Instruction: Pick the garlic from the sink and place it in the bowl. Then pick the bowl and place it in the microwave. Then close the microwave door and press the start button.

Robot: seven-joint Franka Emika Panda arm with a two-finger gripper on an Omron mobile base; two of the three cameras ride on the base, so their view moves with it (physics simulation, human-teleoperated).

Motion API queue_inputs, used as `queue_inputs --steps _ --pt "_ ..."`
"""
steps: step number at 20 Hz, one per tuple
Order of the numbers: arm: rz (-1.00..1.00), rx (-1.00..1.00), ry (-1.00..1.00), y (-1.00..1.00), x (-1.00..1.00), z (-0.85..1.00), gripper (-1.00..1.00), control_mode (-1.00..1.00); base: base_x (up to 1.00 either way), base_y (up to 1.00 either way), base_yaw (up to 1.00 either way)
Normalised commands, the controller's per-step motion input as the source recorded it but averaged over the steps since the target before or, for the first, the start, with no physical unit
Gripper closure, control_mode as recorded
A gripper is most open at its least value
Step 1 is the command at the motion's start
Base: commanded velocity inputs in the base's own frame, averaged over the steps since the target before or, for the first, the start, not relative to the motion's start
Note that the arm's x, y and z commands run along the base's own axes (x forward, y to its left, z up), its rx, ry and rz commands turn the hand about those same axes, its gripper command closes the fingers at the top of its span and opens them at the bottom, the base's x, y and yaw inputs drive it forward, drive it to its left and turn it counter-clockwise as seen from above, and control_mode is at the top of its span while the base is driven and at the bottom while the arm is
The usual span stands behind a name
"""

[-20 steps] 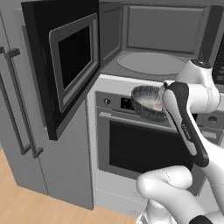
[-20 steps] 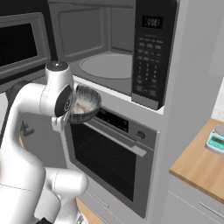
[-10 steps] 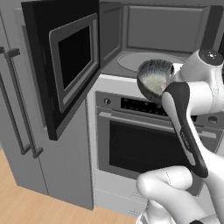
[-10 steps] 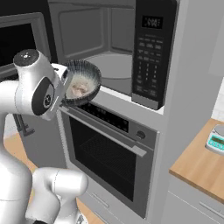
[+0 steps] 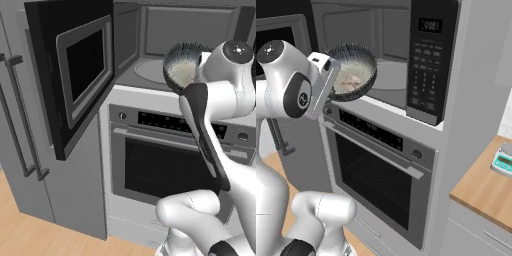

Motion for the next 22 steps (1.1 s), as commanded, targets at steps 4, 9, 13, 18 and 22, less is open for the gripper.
queue_inputs --steps 4,9,13,18,22 --pt "-0.11 -0.01 -0.01 -0.26 0.66 0.13 1.00 -1.00 0.00 0.00 0.00" --pt "-0.05 0.00 0.00 -0.08 0.89 0.00 1.00 -1.00 0.00 0.00 0.00" --pt "-0.01 0.00 0.00 -0.09 0.86 0.00 1.00 -1.00 0.00 0.00 0.00" --pt "0.00 0.00 0.00 -0.37 0.80 0.00 1.00 -1.00 0.00 0.00 0.00" --pt "0.00 0.00 0.00 -0.26 0.53 -0.07 1.00 -1.00 0.00 0.00 0.00"
